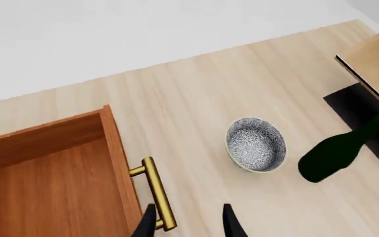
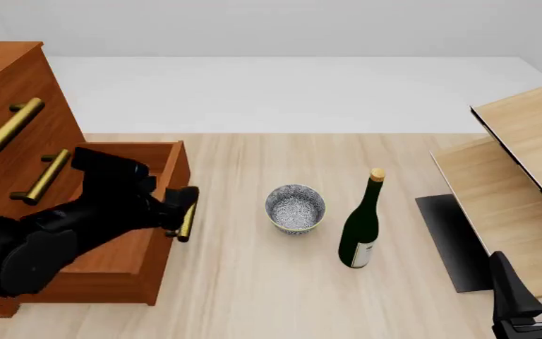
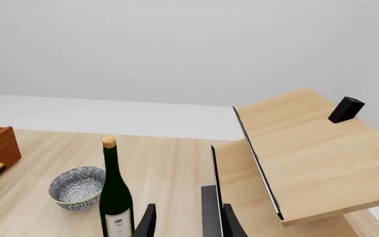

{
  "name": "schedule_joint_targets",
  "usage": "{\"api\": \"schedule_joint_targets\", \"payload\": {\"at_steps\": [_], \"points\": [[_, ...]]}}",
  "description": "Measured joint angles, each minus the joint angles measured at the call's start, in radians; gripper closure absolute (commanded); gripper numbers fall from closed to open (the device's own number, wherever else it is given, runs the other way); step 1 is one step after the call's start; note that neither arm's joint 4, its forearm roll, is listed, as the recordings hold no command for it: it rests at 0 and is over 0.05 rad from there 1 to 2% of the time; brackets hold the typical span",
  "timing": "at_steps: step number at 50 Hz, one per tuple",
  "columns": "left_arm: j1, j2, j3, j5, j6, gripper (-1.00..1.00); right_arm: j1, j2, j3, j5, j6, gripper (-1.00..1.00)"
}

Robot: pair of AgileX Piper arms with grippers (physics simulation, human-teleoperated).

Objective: Put the wine bottle in the bottom drawer of the cabinet.

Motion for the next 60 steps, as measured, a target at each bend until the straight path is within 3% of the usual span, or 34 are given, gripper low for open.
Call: {"api": "schedule_joint_targets", "payload": {"at_steps": [21, 60], "points": [[-0.069, -0.019, -0.140, 0.030, 0.032, -1.00, 0.003, 0.000, 0.000, -0.002, -0.003, -1.00], [-0.233, 0.173, -0.331, -0.081, 0.089, -1.00, 0.007, 0.000, 0.000, -0.006, -0.004, -1.00]]}}
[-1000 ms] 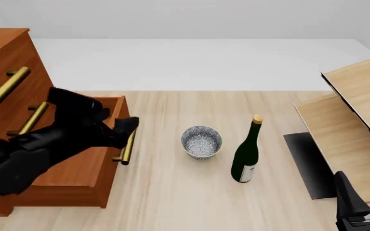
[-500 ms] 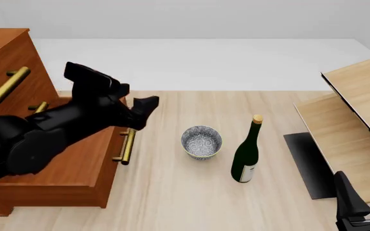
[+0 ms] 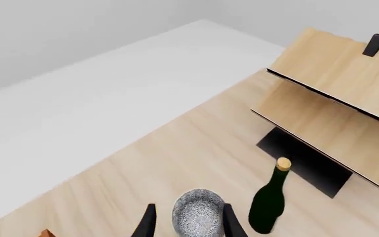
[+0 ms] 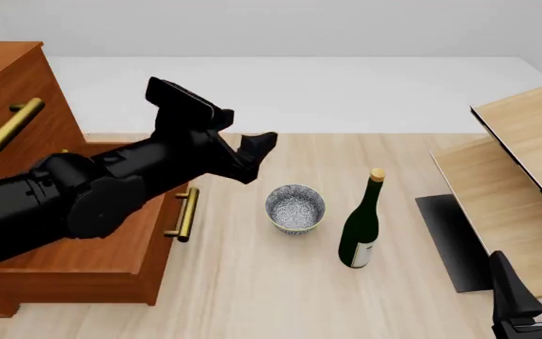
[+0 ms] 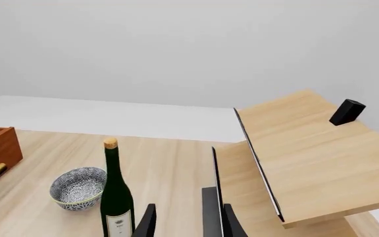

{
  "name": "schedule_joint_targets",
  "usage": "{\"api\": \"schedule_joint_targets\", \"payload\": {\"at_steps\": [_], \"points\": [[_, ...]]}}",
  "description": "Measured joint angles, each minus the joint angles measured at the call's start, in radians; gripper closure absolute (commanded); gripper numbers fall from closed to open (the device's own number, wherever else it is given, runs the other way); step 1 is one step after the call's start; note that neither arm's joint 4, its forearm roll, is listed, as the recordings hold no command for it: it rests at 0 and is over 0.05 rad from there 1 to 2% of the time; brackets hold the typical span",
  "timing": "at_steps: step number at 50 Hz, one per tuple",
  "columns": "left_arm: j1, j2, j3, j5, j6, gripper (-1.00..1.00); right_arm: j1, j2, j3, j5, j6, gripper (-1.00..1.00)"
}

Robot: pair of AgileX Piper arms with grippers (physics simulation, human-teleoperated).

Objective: Put the wine bottle in the bottom drawer of the cabinet.

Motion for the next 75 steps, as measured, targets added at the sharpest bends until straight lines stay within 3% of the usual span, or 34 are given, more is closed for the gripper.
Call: {"api": "schedule_joint_targets", "payload": {"at_steps": [43, 75], "points": [[-0.156, 0.252, -0.227, -0.013, 0.032, -1.00, 0.004, 0.000, 0.000, 0.000, -0.003, -1.00], [-0.222, 0.378, -0.359, -0.005, 0.034, -1.00, 0.003, 0.000, 0.001, 0.002, 0.000, -1.00]]}}
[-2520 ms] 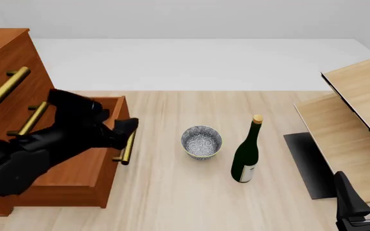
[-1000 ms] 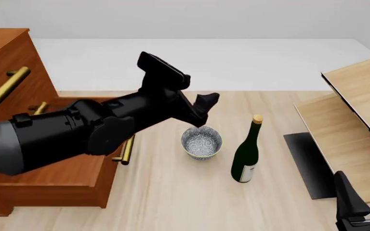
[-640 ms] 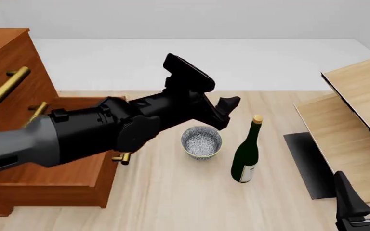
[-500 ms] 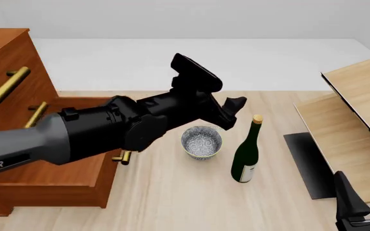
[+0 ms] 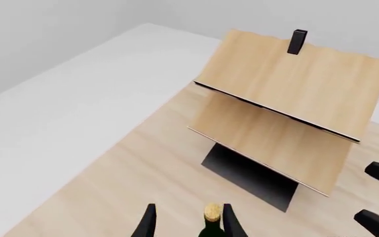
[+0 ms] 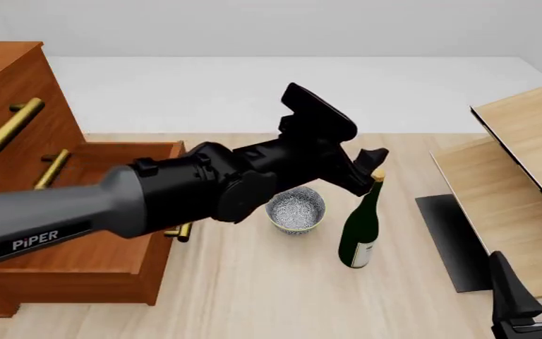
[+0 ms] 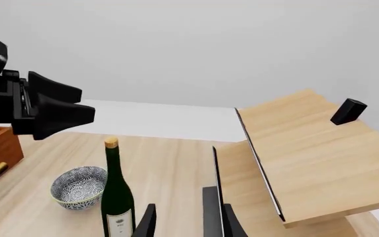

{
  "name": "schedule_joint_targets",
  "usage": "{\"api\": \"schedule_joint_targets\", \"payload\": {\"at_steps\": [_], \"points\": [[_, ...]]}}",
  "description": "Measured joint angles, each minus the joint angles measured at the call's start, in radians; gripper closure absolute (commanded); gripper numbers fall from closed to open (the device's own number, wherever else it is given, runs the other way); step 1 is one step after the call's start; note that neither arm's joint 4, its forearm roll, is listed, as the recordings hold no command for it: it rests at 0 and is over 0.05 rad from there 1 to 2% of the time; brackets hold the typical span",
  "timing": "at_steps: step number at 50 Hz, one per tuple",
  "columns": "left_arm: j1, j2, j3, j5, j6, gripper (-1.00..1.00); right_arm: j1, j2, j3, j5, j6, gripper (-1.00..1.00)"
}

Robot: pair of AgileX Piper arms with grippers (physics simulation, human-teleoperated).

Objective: Put the wine bottle in the bottom drawer of the cabinet.

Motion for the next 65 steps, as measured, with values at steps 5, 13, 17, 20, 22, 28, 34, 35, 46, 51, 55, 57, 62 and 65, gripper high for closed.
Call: {"api": "schedule_joint_targets", "payload": {"at_steps": [5, 13, 17, 20, 22, 28, 34, 35, 46, 51, 55, 57, 62, 65], "points": [[-0.012, 0.014, -0.008, -0.003, -0.002, -1.00, 0.000, 0.000, 0.000, 0.000, 0.001, -1.00], [-0.027, 0.034, -0.015, -0.012, -0.007, -1.00, -0.001, 0.000, 0.000, 0.000, 0.001, -1.00], [-0.034, 0.043, -0.016, -0.018, -0.011, -1.00, -0.001, 0.000, 0.000, 0.000, 0.001, -1.00], [-0.039, 0.050, -0.015, -0.024, -0.014, -1.00, -0.002, 0.000, 0.000, 0.001, 0.001, -1.00], [-0.041, 0.055, -0.013, -0.030, -0.017, -1.00, -0.002, 0.000, 0.000, 0.001, 0.002, -1.00], [-0.047, 0.070, -0.006, -0.048, -0.026, -1.00, -0.004, 0.000, 0.000, 0.002, 0.003, -1.00], [-0.051, 0.086, 0.000, -0.065, -0.036, -1.00, -0.005, 0.000, 0.000, 0.003, 0.004, -1.00], [-0.051, 0.089, 0.001, -0.068, -0.037, -1.00, -0.005, 0.000, 0.000, 0.003, 0.005, -1.00], [-0.051, 0.116, 0.014, -0.102, -0.051, -1.00, -0.007, 0.000, 0.000, 0.004, 0.007, -1.00], [-0.049, 0.128, 0.021, -0.121, -0.055, -1.00, -0.008, 0.000, 0.000, 0.005, 0.007, -1.00], [-0.047, 0.138, 0.027, -0.137, -0.059, -1.00, -0.009, 0.000, 0.000, 0.006, 0.009, -1.00], [-0.047, 0.144, 0.030, -0.145, -0.060, -1.00, -0.009, 0.000, 0.001, 0.006, 0.009, -1.00], [-0.046, 0.157, 0.035, -0.161, -0.064, -1.00, -0.009, 0.000, 0.001, 0.006, 0.009, -1.00], [-0.045, 0.164, 0.036, -0.170, -0.066, -1.00, -0.009, 0.000, 0.001, 0.007, 0.010, -1.00]]}}
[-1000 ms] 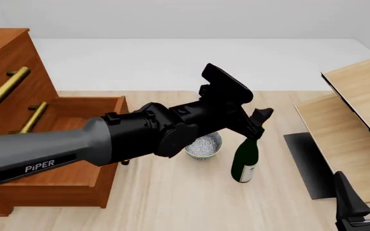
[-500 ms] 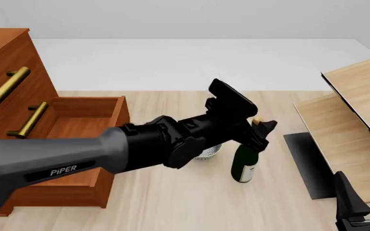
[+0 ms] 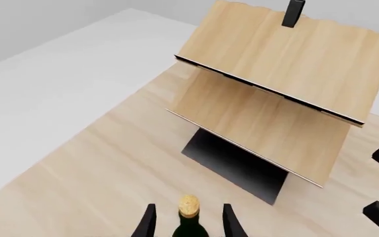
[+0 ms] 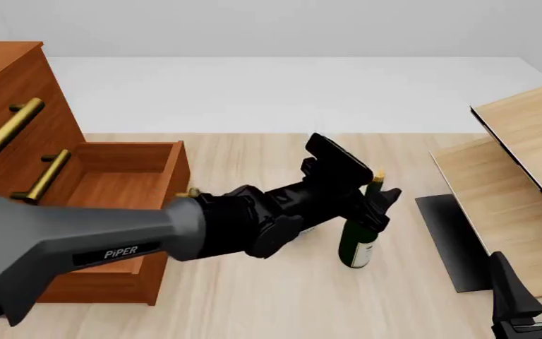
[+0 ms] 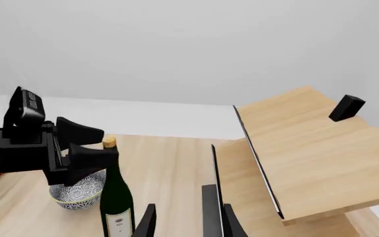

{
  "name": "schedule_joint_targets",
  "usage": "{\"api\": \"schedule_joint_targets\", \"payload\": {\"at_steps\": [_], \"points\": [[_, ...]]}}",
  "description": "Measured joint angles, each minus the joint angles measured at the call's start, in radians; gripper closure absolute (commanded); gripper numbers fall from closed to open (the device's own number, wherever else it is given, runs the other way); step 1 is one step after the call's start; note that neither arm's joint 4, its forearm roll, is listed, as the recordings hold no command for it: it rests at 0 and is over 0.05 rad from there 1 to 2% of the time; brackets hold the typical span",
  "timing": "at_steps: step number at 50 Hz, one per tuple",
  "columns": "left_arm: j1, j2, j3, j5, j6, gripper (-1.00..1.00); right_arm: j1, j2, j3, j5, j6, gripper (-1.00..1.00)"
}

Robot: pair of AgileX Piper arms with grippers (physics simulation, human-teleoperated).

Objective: Put the wine bottle in the bottom drawer of the cabinet.

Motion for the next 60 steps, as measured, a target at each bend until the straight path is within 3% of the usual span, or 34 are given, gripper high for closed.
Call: {"api": "schedule_joint_targets", "payload": {"at_steps": [43, 44, 60], "points": [[-0.002, 0.078, 0.009, -0.074, -0.029, -1.00, -0.007, 0.000, 0.001, 0.007, 0.012, -1.00], [-0.002, 0.078, 0.010, -0.076, -0.029, 1.00, -0.007, 0.000, 0.001, 0.007, 0.012, -1.00], [-0.003, 0.072, 0.024, -0.086, -0.036, 1.00, -0.009, 0.000, 0.000, 0.006, 0.011, -1.00]]}}
